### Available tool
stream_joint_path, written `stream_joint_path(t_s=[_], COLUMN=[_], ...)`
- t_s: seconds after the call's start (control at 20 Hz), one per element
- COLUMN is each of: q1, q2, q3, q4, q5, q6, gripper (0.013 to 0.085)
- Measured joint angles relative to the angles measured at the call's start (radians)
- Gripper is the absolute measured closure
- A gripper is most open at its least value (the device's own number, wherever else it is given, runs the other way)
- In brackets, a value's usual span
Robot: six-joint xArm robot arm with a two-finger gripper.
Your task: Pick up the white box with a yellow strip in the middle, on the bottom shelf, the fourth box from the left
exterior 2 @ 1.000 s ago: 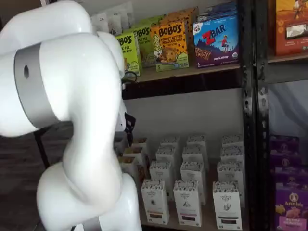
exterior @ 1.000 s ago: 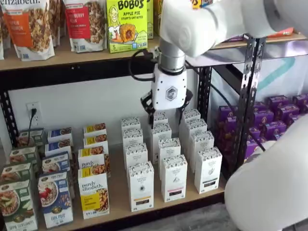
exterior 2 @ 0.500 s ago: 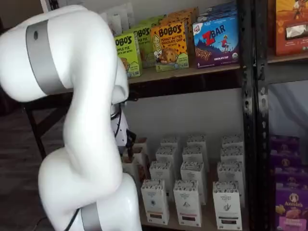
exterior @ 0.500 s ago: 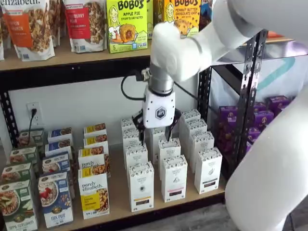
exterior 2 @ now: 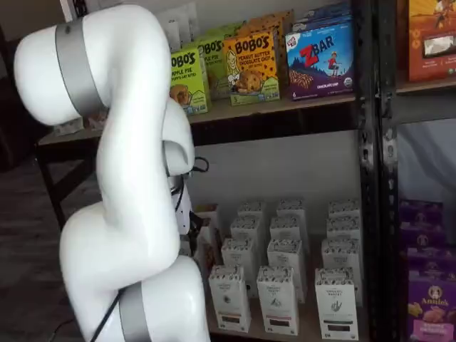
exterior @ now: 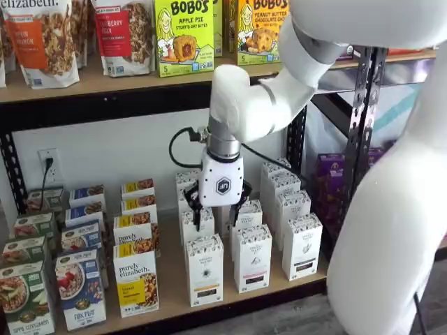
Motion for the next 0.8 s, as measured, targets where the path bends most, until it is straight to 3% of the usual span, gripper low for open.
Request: stream_joint_path(t_s=[0.05,0.6,0.8], q1=[-0.004,-0.013,-0.017], q2=[0.021,0.127,0.173], q3=[-0.002,-0.039,-0.049], q4=[0.011,-0.051,-0.046], q5=[-0.006,-0.024,-0.06], q6=[-0.012,0.029,0.02], gripper=[0.013,0.013,0.013])
